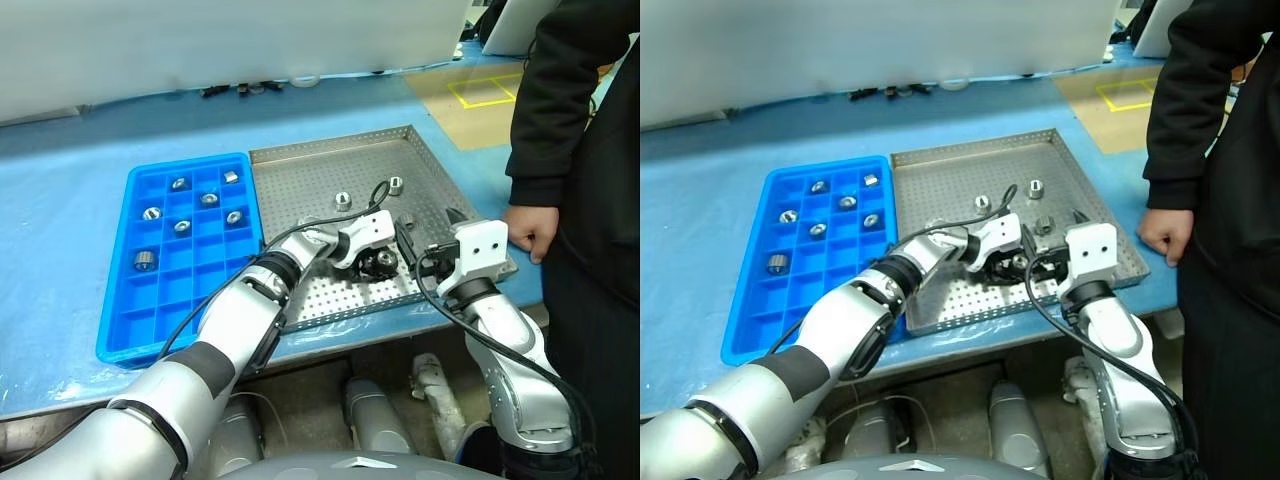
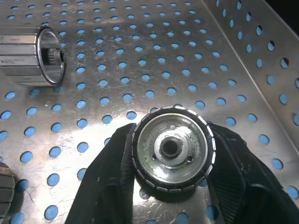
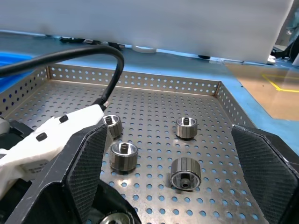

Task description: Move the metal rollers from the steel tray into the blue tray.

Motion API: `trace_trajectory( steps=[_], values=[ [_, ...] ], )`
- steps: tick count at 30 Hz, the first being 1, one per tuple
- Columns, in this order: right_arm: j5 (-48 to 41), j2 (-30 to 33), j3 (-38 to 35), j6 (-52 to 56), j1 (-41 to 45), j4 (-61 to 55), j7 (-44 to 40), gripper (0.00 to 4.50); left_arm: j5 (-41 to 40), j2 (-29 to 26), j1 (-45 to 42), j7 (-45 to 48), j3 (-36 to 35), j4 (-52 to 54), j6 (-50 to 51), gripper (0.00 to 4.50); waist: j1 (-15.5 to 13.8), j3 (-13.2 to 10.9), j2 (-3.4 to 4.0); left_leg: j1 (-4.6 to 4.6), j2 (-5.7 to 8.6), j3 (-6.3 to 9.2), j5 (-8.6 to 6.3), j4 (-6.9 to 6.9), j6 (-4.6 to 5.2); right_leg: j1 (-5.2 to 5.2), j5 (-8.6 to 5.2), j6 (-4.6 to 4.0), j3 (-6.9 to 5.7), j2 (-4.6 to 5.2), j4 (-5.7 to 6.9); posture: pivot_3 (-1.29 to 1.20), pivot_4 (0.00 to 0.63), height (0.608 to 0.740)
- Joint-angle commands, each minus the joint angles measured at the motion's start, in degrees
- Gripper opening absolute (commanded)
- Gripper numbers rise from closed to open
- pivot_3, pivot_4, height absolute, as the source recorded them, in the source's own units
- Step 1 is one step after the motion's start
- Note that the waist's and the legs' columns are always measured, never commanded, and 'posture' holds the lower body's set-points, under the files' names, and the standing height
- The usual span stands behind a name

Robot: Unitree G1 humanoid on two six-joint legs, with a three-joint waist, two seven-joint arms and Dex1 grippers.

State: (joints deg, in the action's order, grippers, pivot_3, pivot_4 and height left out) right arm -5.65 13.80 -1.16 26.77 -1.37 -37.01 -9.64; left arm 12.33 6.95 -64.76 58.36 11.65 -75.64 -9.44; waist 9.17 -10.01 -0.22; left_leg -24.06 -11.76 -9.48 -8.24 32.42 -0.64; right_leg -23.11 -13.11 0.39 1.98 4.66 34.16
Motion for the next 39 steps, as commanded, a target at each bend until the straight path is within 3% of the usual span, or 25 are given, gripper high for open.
trace_trajectory(
  steps=[1, 5, 10, 15, 20, 25, 30, 33, 39],
  values=[
    [-0.2, -0.2, 0.3, -1.2, 0.8, -0.4, -0.4, 4.5, -0.6, 0.1, 0.2, 0.6, -0.6, 0.5, 0.3, 1.8, 0.0, 0.0, 0.0, 0.0, 0.0, 0.0, 0.0, 0.0, 0.0, 0.0, 0.0, 0.0, 0.0, 0.0, 0.0, -0.6, 0.15, 0.74],
    [-0.2, -0.4, 0.6, -1.3, 0.9, -0.3, -0.6, 4.5, -2.4, -0.1, -0.6, 1.8, -2.4, 1.0, 1.0, 1.8, 0.0, 0.0, 0.0, 0.0, 0.0, 0.0, 0.0, 0.0, 0.0, 0.0, 0.0, 0.0, 0.0, 0.0, 0.0, -0.6, 0.15, 0.74],
    [-0.9, -0.2, 0.2, -1.3, 1.6, -0.2, -1.4, 4.5, -10.0, -2.0, -3.8, 10.2, -9.1, 3.7, 5.1, 1.8, -0.3, 0.0, 0.02, 0.0, 0.0, 0.0, 0.0, -0.03, 0.0, -0.02, 0.0, 0.0, 0.0, 0.01, 0.0, -0.57, 0.15, 0.74],
    [-1.8, 0.5, 0.7, -1.5, 4.4, 1.1, -4.1, 4.5, -14.9, -8.8, -5.8, 15.6, -13.0, 8.8, 7.2, 1.8, -0.6, 0.0, 0.05, 0.02, -0.01, 0.0, 0.0, -0.09, -0.01, -0.05, 0.0, -0.01, -0.01, 0.11, 0.0, -0.5, 0.15, 0.74],
    [-3.7, 1.5, 1.9, -2.3, 11.1, 6.8, -8.8, 4.5, -19.6, -18.4, -1.6, 16.3, -15.8, 22.5, 13.5, 1.8, -2.2, -0.1, 0.11, 0.03, -0.04, 0.0, 0.03, -0.17, -0.03, -0.08, 0.01, -0.01, -0.05, 0.09, 0.05, -0.31, 0.15, 0.74],
    [-5.8, 1.3, 5.3, -5.2, 21.2, 17.4, -16.2, 4.5, -23.3, -28.1, 14.6, 10.5, -18.6, 49.6, 25.3, 1.8, -5.6, -0.1, 0.15, 0.1, -0.11, -0.01, 0.17, -0.3, 0.09, -0.14, -0.01, -0.04, -0.14, 0.07, 0.22, -0.09, 0.15, 0.74],
    [-6.7, -0.3, 8.4, -9.7, 28.8, 28.3, -23.2, 4.5, -28.0, -35.6, 34.5, 4.0, -23.5, 75.7, 35.3, 1.8, -11.7, -0.1, 0.15, -0.03, -0.26, 0.12, 0.25, -0.45, -0.16, -0.32, -0.24, -0.41, -0.51, 0.05, 0.57, 0.13, 0.15, 0.74],
    [-7.1, -1.8, 9.9, -11.9, 32.0, 32.8, -26.4, 4.5, -29.9, -38.7, 45.2, -0.3, -28.1, 85.4, 38.8, 1.8, -14.8, -0.1, 0.14, -0.11, -0.22, 0.2, 0.21, -0.56, -0.5, -0.33, -0.31, -0.41, -0.67, 0.09, 0.58, 0.23, 0.15, 0.74],
    [-7.7, -4.8, 11.8, -14.4, 35.9, 38.3, -31.0, 4.5, -34.3, -40.0, 61.2, -6.6, -36.5, 96.8, 41.7, 1.8, -17.8, -0.1, 0.12, -0.1, -0.16, 0.27, 0.46, -0.92, -0.91, -0.27, -0.41, -0.26, -1.0, 0.38, 0.65, 0.33, 0.15, 0.74]
  ],
)
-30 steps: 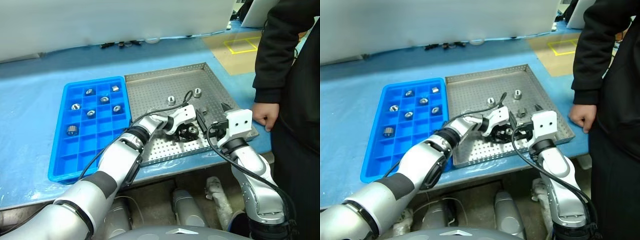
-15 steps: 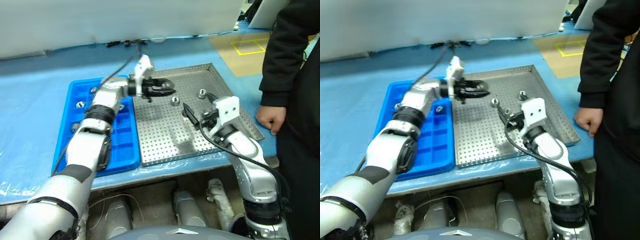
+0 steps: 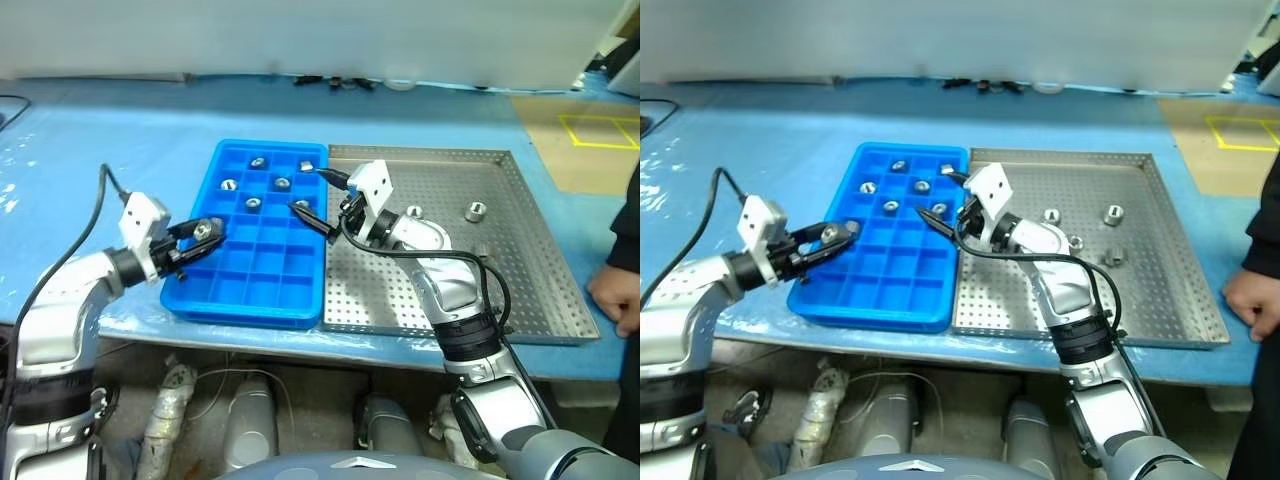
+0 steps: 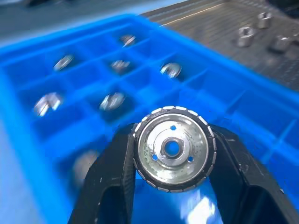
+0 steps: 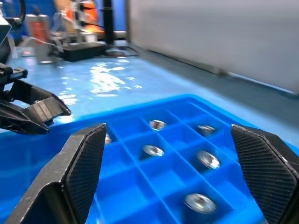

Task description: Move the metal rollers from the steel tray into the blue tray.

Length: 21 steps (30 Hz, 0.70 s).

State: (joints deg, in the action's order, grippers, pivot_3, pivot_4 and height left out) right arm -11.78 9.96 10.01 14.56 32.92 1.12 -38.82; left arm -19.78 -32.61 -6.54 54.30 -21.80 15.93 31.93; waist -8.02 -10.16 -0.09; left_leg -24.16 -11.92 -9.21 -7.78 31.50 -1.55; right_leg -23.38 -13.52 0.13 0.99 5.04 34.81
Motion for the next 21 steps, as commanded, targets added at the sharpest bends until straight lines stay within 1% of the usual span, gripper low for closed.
trace_trajectory(
  steps=[1, 2, 5, 9, 20, 21],
  values=[
    [-1.6, -1.3, 0.7, -2.4, 1.9, 0.7, -2.3, 4.5, -2.5, -0.3, 4.5, -3.3, -3.4, 5.8, 0.4, 1.8, -0.9, 0.0, -0.01, 0.05, 0.01, 0.0, 0.06, -0.18, -0.08, -0.01, -0.04, 0.06, 0.0, 0.02, -0.02, 0.34, 0.15, 0.74],
    [-1.5, -1.7, 0.8, -2.5, 2.0, 1.0, -2.6, 4.5, -2.8, -0.2, 5.6, -4.0, -3.4, 6.0, 0.3, 1.8, -1.1, 0.0, 0.0, 0.06, -0.02, 0.0, 0.11, -0.28, -0.15, -0.01, -0.05, 0.08, 0.01, 0.03, -0.01, 0.34, 0.15, 0.74],
    [-1.6, -2.6, 0.8, -2.3, 2.2, 1.4, -3.2, 4.5, -1.2, 0.4, 8.7, -6.2, -0.7, 5.4, -2.0, 1.8, -2.0, 0.0, -0.01, 0.08, -0.11, 0.13, 0.24, -0.48, -0.35, -0.01, -0.07, 0.11, -0.01, 0.0, 0.04, 0.35, 0.15, 0.74],
    [-1.7, -2.9, 0.6, -1.5, 1.6, 1.4, -3.4, 4.5, -1.9, 1.2, 10.5, -8.3, 1.7, 5.5, -2.5, 1.8, -2.7, 0.0, -0.01, 0.05, -0.1, 0.4, 0.32, -0.52, -0.48, 0.0, -0.09, 0.15, -0.06, -0.08, 0.05, 0.35, 0.15, 0.74],
    [-1.3, -2.1, 0.1, -0.3, -0.1, 0.0, -2.9, 4.5, -2.9, -0.7, 10.0, -8.6, 3.2, 1.0, -4.3, 1.8, -2.3, 0.0, -0.03, 0.07, -0.07, 0.53, 0.47, -0.51, -0.69, 0.0, -0.14, 0.26, -0.05, -0.2, 0.05, 0.32, 0.15, 0.74],
    [-1.2, -2.1, 0.1, -0.3, -0.1, -0.1, -2.7, 4.5, -3.3, -0.8, 9.9, -8.0, 3.4, 0.7, -4.5, 2.15, -2.3, 0.0, -0.03, 0.08, -0.07, 0.53, 0.47, -0.51, -0.7, -0.01, -0.14, 0.25, -0.04, -0.2, 0.07, 0.32, 0.15, 0.74]
  ],
)
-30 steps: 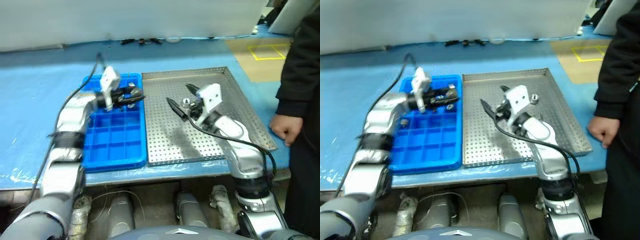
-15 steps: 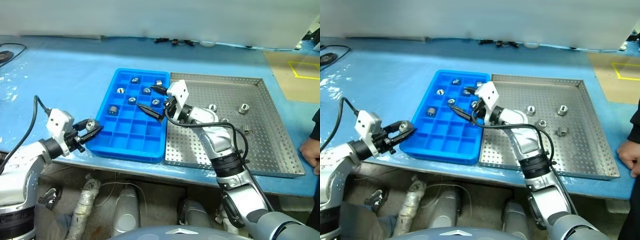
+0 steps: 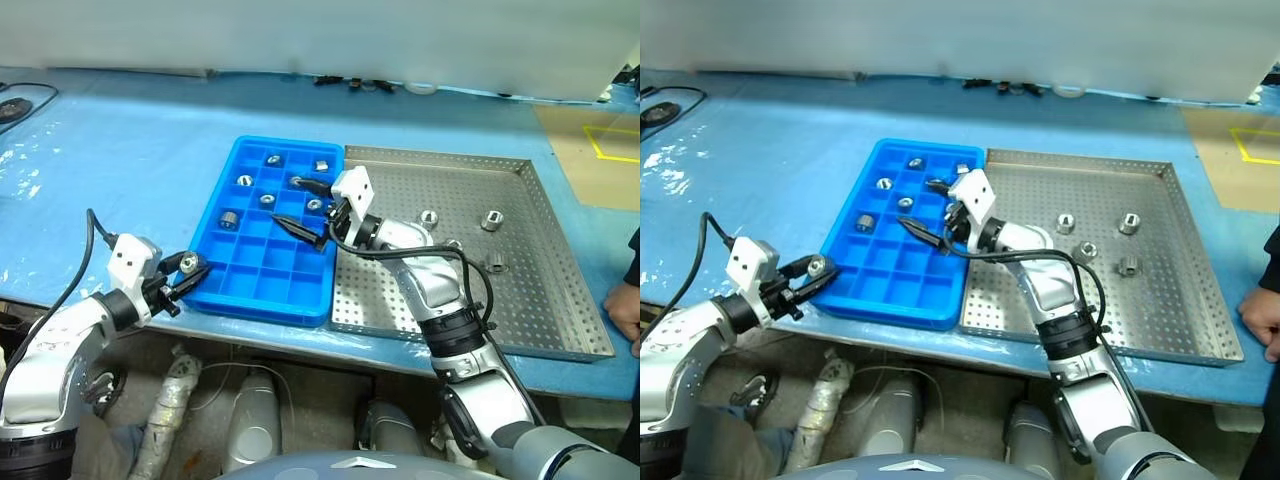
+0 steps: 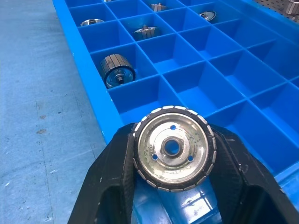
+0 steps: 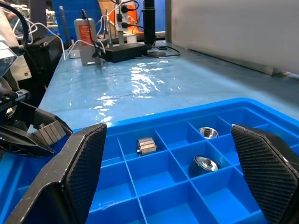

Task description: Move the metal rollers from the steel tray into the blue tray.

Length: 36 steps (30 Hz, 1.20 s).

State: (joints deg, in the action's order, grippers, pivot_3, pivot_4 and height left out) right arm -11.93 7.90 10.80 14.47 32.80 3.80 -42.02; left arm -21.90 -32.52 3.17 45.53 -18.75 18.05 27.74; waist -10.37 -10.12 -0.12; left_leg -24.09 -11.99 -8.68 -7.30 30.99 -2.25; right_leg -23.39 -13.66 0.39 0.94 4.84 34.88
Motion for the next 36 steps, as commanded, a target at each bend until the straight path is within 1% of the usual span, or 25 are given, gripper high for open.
trace_trajectory(
  steps=[1, 4, 8, 11, 14, 17, 20, 22, 25, 29, 31, 32, 34, 36],
  values=[
    [-1.1, 0.0, -0.7, -0.3, -0.1, -2.8, 0.6, 4.5, -1.4, -1.0, 0.2, 1.1, 0.5, -1.7, -0.6, 2.52, 0.1, 0.0, 0.0, 0.02, 0.0, 0.0, 0.01, 0.0, -0.01, 0.0, 0.0, 0.0, 0.0, -0.01, 0.02, 0.31, 0.15, 0.74],
    [-1.1, 0.1, -0.8, -0.3, -0.2, -2.9, 0.9, 4.5, -0.9, -2.1, -0.5, 0.5, 1.3, -2.0, -0.6, 3.39, 0.1, 0.0, 0.0, 0.05, -0.01, 0.01, 0.02, 0.0, -0.03, 0.0, 0.0, 0.0, 0.0, -0.02, 0.06, 0.3, 0.15, 0.74],
    [-1.0, 0.4, -0.8, -0.5, -0.5, -3.1, 1.3, 4.5, -2.0, -3.5, -2.6, 0.4, 1.2, -2.5, 0.5, 3.39, 0.1, 0.0, 0.0, 0.05, -0.02, 0.03, 0.03, 0.01, -0.05, 0.0, 0.0, -0.01, 0.0, -0.03, 0.12, 0.29, 0.15, 0.74],
    [-0.9, 0.8, -0.9, -0.6, -0.8, -3.4, 1.7, 4.5, -3.3, -4.2, -6.3, 0.0, 0.4, -3.3, 0.9, 3.39, 0.1, 0.0, -0.01, 0.04, -0.03, 0.04, 0.08, 0.06, -0.11, 0.0, 0.0, -0.01, 0.0, -0.05, 0.15, 0.28, 0.15, 0.74],
    [-0.7, 1.5, -1.5, -0.4, -1.5, -4.3, 2.5, 4.5, -4.9, -4.8, -13.2, 0.4, 0.9, -5.4, 2.0, 3.39, -0.1, 0.0, -0.03, 0.02, -0.04, 0.07, 0.21, 0.09, -0.31, 0.01, 0.0, -0.01, -0.01, -0.07, 0.21, 0.25, 0.15, 0.74],
    [-1.1, 2.3, -3.1, 0.2, -2.0, -5.9, 4.0, 4.5, -4.8, -3.6, -21.9, 1.4, 4.3, -10.7, 1.8, 3.39, 0.2, 0.0, -0.03, 0.05, -0.02, 0.07, 0.28, 0.16, -0.35, -0.01, 0.0, -0.01, -0.01, -0.05, 0.42, 0.2, 0.15, 0.74],
    [-0.7, 3.4, -4.9, 0.3, -2.5, -7.2, 6.3, 4.5, -2.0, -0.4, -31.5, 3.5, 10.4, -19.8, -1.3, 3.39, 0.4, 0.0, -0.03, 0.07, 0.05, 0.06, 0.41, 0.24, -0.42, -0.02, 0.01, 0.0, 0.0, 0.05, 0.63, 0.09, 0.15, 0.74],
    [-0.1, 4.1, -6.0, 0.5, -3.3, -8.5, 8.1, 4.5, 1.0, 2.4, -37.0, 5.5, 14.9, -27.6, -5.1, 3.39, 0.8, 0.0, -0.03, 0.11, 0.14, 0.03, 0.48, 0.27, -0.41, -0.03, 0.02, 0.01, 0.06, 0.14, 0.73, 0.03, 0.15, 0.74],
    [0.6, 5.2, -7.8, 1.3, -5.7, -12.2, 11.3, 4.5, 5.2, 8.5, -46.9, 8.4, 20.0, -42.9, -12.9, 3.39, 1.8, 0.1, -0.07, 0.08, 0.19, 0.02, 0.57, 0.29, -0.42, 0.01, 0.08, 0.11, 0.04, 0.22, 0.77, -0.06, 0.15, 0.74],
    [1.5, 6.6, -10.2, 3.2, -10.4, -18.3, 16.0, 4.5, 8.8, 18.0, -60.3, 9.7, 22.4, -63.7, -22.2, 3.39, 3.6, 0.1, -0.11, -0.03, 0.2, 0.03, 0.63, 0.35, -0.33, 0.0, 0.24, 0.35, 0.05, 0.21, 0.76, -0.25, 0.15, 0.74],
    [1.9, 7.1, -11.2, 4.6, -13.7, -22.6, 18.2, 4.5, 11.1, 22.6, -66.2, 8.7, 23.0, -73.1, -26.8, 3.39, 4.7, 0.1, -0.14, -0.04, 0.24, 0.03, 0.6, 0.35, -0.25, 0.01, 0.28, 0.41, 0.08, 0.21, 0.74, -0.27, 0.15, 0.74],
    [2.1, 7.2, -11.5, 5.2, -14.9, -24.2, 19.1, 4.5, 12.1, 24.3, -68.1, 8.4, 23.1, -76.6, -28.7, 3.39, 5.2, 0.1, -0.14, -0.04, 0.25, 0.03, 0.56, 0.35, -0.19, 0.03, 0.28, 0.41, 0.06, 0.22, 0.74, -0.35, 0.15, 0.74],
    [2.8, 7.3, -12.3, 6.6, -17.8, -28.1, 21.4, 4.5, 13.6, 28.2, -71.8, 7.8, 23.0, -82.8, -31.6, 3.39, 6.6, 0.1, -0.13, -0.02, 0.25, 0.02, 0.46, 0.35, -0.03, 0.05, 0.28, 0.42, 0.08, 0.2, 0.66, -0.39, 0.15, 0.74],
    [3.1, 7.2, -12.9, 7.9, -20.1, -31.1, 23.4, 4.5, 14.6, 30.9, -73.7, 8.6, 22.7, -86.5, -33.1, 3.39, 8.0, 0.1, -0.13, 0.02, 0.26, 0.01, 0.39, 0.33, 0.08, 0.1, 0.29, 0.43, 0.11, 0.2, 0.49, -0.46, 0.15, 0.74]
  ],
)
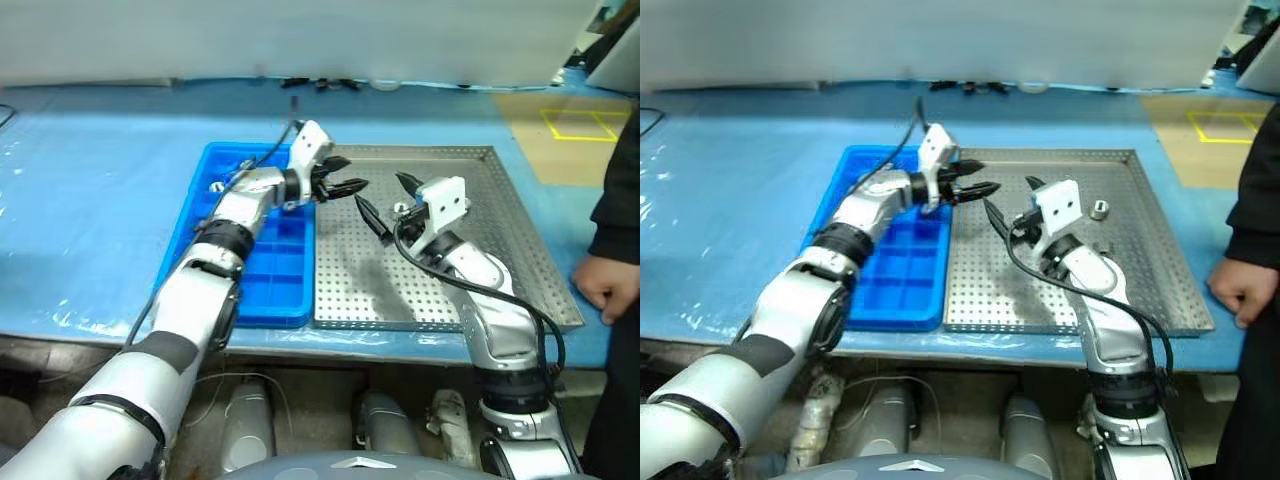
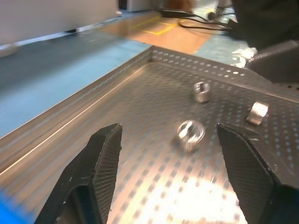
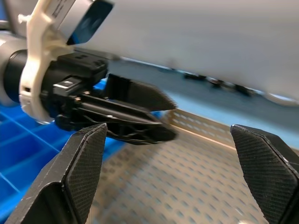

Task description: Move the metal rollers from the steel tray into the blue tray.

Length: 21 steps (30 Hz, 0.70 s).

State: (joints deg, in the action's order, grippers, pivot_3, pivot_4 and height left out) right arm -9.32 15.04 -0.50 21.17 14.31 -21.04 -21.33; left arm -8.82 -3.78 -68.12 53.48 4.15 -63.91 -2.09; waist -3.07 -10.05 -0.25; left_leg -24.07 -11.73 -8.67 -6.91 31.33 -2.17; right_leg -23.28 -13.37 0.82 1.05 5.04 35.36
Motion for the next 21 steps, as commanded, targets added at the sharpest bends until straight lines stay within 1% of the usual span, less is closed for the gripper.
trace_trajectory(
  steps=[1, 5, 8, 10, 13, 21],
  values=[
    [0.8, 0.0, -1.8, 1.7, -2.7, -7.6, 3.6, 4.5, 2.6, 3.2, -2.9, 0.8, 0.2, -5.8, -4.1, 3.39, 1.7, 0.0, 0.0, 0.0, 0.01, -0.01, -0.02, -0.01, 0.03, 0.0, 0.0, 0.0, 0.0, 0.0, -0.03, -0.47, 0.15, 0.74],
    [1.7, -0.5, -2.1, 3.2, -6.4, -11.9, 6.8, 4.5, 7.0, 6.4, -3.4, -0.6, 2.0, -9.4, -5.9, 3.39, 3.9, 0.0, 0.01, 0.09, -0.05, -0.09, -0.11, -0.01, 0.17, 0.02, 0.0, 0.0, 0.1, -0.07, -0.08, -0.53, 0.15, 0.74],
    [2.3, -0.8, -2.1, 3.8, -8.4, -13.9, 8.7, 4.5, 9.1, 7.8, -2.9, -3.0, 2.0, -11.2, -4.7, 3.39, 4.4, 0.0, 0.02, 0.12, -0.05, -0.22, -0.25, 0.08, 0.42, 0.04, -0.02, -0.03, 0.21, -0.06, -0.16, -0.57, 0.15, 0.74],
    [2.5, -0.9, -2.1, 4.0, -9.1, -14.7, 9.5, 4.5, 10.4, 8.2, -2.8, -6.1, 1.7, -12.0, -4.3, 3.74, 4.8, 0.0, 0.02, 0.11, -0.06, -0.3, -0.32, 0.23, 0.55, 0.08, -0.14, -0.23, 0.3, -0.05, -0.25, -0.58, 0.15, 0.74],
    [2.9, -0.9, -2.1, 4.2, -10.1, -15.6, 10.5, 4.5, 12.5, 9.3, -2.4, -11.2, 1.7, -12.7, -4.5, 4.47, 5.3, 0.0, 0.02, 0.08, -0.06, -0.46, -0.54, 0.72, 0.89, 0.21, -0.09, -0.15, 0.4, 0.03, -0.26, -0.6, 0.15, 0.74],
    [3.6, -1.1, -1.0, 4.3, -11.3, -16.5, 11.9, 4.5, 17.1, 13.2, -2.3, -17.3, 2.8, -13.4, -5.1, 4.47, 5.8, 0.0, 0.02, 0.05, 0.02, -1.15, -1.0, 1.18, 1.61, 0.31, 0.07, 0.02, 0.54, 0.17, -0.64, -0.62, 0.15, 0.74]
  ],
)
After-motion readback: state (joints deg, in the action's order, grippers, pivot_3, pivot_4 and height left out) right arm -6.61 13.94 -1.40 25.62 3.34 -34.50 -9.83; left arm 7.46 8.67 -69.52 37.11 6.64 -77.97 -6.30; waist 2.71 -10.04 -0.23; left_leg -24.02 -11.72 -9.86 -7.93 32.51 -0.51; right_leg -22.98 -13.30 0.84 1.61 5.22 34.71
